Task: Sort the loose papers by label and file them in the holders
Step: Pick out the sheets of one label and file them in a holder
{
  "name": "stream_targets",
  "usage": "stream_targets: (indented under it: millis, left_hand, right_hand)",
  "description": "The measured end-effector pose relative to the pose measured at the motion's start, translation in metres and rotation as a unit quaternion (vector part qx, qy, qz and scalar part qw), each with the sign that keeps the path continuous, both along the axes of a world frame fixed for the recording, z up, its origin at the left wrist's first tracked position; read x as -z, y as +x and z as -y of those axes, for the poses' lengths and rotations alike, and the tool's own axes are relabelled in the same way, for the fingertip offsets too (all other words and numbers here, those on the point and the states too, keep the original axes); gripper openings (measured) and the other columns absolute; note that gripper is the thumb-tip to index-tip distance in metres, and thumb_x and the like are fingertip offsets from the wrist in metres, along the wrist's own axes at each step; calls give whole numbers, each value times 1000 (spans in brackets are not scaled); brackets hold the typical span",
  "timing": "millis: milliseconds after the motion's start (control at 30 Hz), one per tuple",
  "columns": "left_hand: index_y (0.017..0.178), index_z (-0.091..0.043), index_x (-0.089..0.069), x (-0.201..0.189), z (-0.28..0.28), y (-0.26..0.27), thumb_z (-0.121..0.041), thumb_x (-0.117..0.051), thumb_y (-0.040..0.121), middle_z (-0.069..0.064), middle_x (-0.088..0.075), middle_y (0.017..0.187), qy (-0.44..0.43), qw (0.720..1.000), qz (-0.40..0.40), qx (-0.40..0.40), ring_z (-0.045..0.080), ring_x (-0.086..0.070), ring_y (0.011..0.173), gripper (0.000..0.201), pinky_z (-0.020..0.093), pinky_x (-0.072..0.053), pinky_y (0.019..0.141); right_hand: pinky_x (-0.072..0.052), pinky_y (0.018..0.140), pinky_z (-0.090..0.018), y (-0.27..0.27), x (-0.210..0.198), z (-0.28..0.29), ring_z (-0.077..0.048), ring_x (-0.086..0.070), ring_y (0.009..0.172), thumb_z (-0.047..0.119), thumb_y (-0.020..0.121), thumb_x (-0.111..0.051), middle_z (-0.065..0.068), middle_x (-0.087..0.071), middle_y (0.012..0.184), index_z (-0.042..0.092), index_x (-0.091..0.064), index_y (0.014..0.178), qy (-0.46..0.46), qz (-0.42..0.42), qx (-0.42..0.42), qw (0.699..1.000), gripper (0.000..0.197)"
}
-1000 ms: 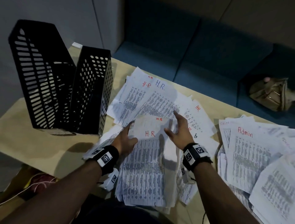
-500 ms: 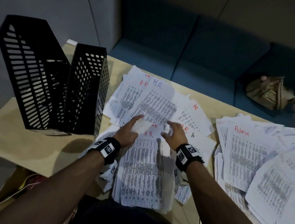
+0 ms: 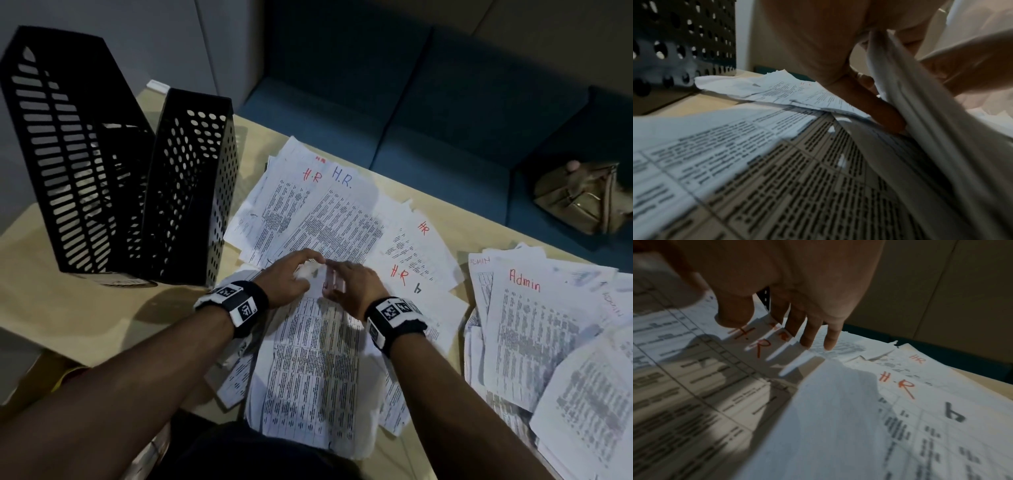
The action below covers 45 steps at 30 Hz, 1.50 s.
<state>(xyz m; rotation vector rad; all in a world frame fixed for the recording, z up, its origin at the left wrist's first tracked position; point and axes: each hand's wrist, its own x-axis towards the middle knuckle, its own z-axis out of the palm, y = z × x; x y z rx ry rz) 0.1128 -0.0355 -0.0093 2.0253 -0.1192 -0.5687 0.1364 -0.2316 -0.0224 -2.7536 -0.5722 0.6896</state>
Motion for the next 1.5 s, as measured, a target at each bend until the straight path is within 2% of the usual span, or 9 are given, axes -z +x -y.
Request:
stream_targets:
  millis: [200, 367, 467, 600, 700, 800, 1067, 1200, 1500]
  left_hand:
    - [101, -32, -52, 5, -8, -12, -10, -58, 85, 4, -62, 94, -2, 998, -37, -46, 23, -59, 69, 28, 44, -54, 65]
    - [125, -39, -46, 19, -21, -35, -13, -73, 82, 7, -64, 110, -114, 969, -100, -196, 23, -65, 91, 58, 36, -58, 78]
    - [127, -14, -53, 26, -18, -54, -18, -71, 85, 7, -65, 102, -105, 957, -186, -196, 17, -66, 83, 46, 26, -57, 63]
    - [115, -20, -60, 22, -18, -63, -14, -60, 91, 1, -67, 95, -89, 948, -158, -263, 18, -62, 83, 24, 23, -50, 59]
    - [128, -19, -55, 18, -22, -63, -17, -59, 94, -2, -63, 113, -77, 937, -159, -300, 18, -60, 98, 35, 27, -47, 77]
    - [136, -21, -48, 19, -24, -64, -20, -58, 94, -1, -60, 123, -48, 939, -172, -294, 20, -58, 104, 43, 38, -45, 93]
    - [120, -18, -60, 22, -25, -64, -7, -57, 92, -3, -67, 101, -65, 934, -178, -302, 18, -60, 96, 31, 31, -47, 79]
    - [107, -19, -65, 25, -27, -65, -6, -56, 93, -2, -71, 100, -99, 922, -188, -323, 15, -63, 98, 21, 30, -50, 78]
    - [121, -13, -58, 34, -28, -64, -2, -55, 91, 8, -70, 113, -151, 898, -238, -339, 24, -61, 109, 32, 45, -41, 103]
  right_hand:
    - [-32, 112, -44, -10, 5, 6, -23, -37, 135, 46, 94, -49, -2, -40, 149, 25, -36, 145, 68, 27, 12, 997, 58]
    - [-45, 95, -36, -17, 13, 39, -24, -58, 107, 53, 94, -42, -6, -61, 121, 13, -51, 133, 162, 19, 366, 916, 57]
    - [-44, 77, -31, -17, 20, 42, -19, -55, 79, 71, 87, -31, 9, -54, 75, 28, -60, 88, 252, -83, 403, 876, 52]
    - [-38, 69, -25, 4, 18, 39, -21, -53, 80, 57, 96, -33, 1, -53, 71, 31, -47, 61, 181, -82, 453, 869, 46]
    - [-47, 86, -30, 22, 19, 37, -28, -63, 98, 48, 87, -57, -10, -69, 102, 20, -65, 100, 150, -77, 513, 842, 32]
    - [-45, 94, -35, 33, 11, 12, -34, -55, 118, 39, 84, -69, -16, -55, 132, 6, -41, 135, 143, -86, 540, 825, 67]
    - [-44, 75, -26, 47, 11, -10, -28, -64, 99, 30, 88, -61, -12, -66, 109, 4, -62, 117, 231, -52, 583, 777, 38]
    - [-51, 87, -42, 41, -11, 52, -36, -63, 101, 33, 91, -56, -22, -65, 110, 2, -57, 109, 225, 41, 593, 772, 35]
    - [-48, 92, -39, -52, 1, 164, -39, -58, 108, 17, 87, -57, -27, -58, 122, -5, -56, 121, -22, -56, 606, 793, 41]
